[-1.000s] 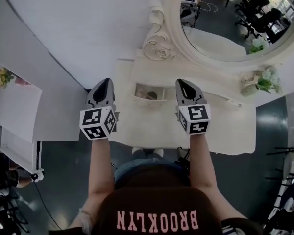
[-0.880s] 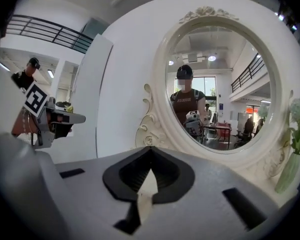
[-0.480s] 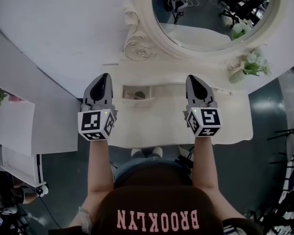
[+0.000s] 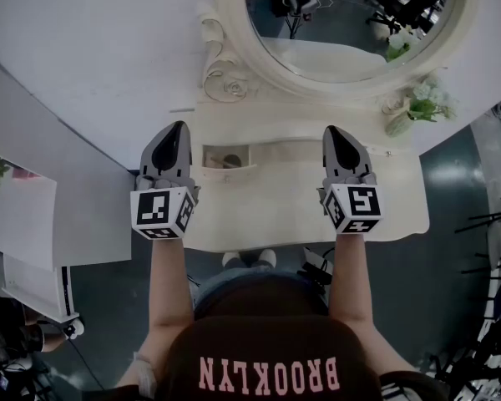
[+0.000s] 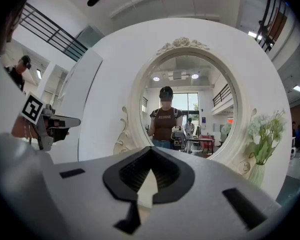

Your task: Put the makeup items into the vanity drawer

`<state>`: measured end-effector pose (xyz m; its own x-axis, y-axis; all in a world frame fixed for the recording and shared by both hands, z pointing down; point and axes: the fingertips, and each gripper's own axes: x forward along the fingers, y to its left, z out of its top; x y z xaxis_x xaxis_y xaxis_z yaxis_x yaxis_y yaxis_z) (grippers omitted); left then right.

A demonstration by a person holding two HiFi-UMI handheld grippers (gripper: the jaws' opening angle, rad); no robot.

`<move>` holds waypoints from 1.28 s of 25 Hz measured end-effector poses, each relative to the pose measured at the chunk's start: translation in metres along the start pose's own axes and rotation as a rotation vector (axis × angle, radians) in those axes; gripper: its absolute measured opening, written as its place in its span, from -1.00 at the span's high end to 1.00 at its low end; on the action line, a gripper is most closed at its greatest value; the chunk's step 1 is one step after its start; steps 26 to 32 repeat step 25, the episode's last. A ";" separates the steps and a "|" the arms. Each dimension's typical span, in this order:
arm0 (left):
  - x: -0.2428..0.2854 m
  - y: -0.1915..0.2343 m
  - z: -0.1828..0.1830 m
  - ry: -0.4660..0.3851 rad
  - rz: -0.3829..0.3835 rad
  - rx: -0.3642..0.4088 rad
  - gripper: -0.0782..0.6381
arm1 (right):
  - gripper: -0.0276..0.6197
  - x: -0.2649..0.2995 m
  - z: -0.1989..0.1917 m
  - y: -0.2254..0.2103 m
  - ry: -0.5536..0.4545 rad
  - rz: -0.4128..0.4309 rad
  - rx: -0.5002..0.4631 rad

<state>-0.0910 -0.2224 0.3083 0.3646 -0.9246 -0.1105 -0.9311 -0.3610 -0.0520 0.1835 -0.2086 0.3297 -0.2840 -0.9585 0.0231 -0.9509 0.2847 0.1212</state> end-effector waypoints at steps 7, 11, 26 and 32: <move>-0.002 0.002 0.001 -0.003 0.011 0.009 0.76 | 0.92 0.002 0.002 0.003 -0.013 0.010 0.006; -0.003 0.005 0.003 -0.005 0.017 0.011 0.76 | 0.92 0.002 0.003 0.005 -0.013 0.016 0.001; -0.008 0.011 -0.009 0.022 0.017 0.011 0.76 | 0.92 0.003 -0.007 0.013 0.005 0.041 -0.012; -0.008 0.011 -0.009 0.022 0.017 0.011 0.76 | 0.92 0.003 -0.007 0.013 0.005 0.041 -0.012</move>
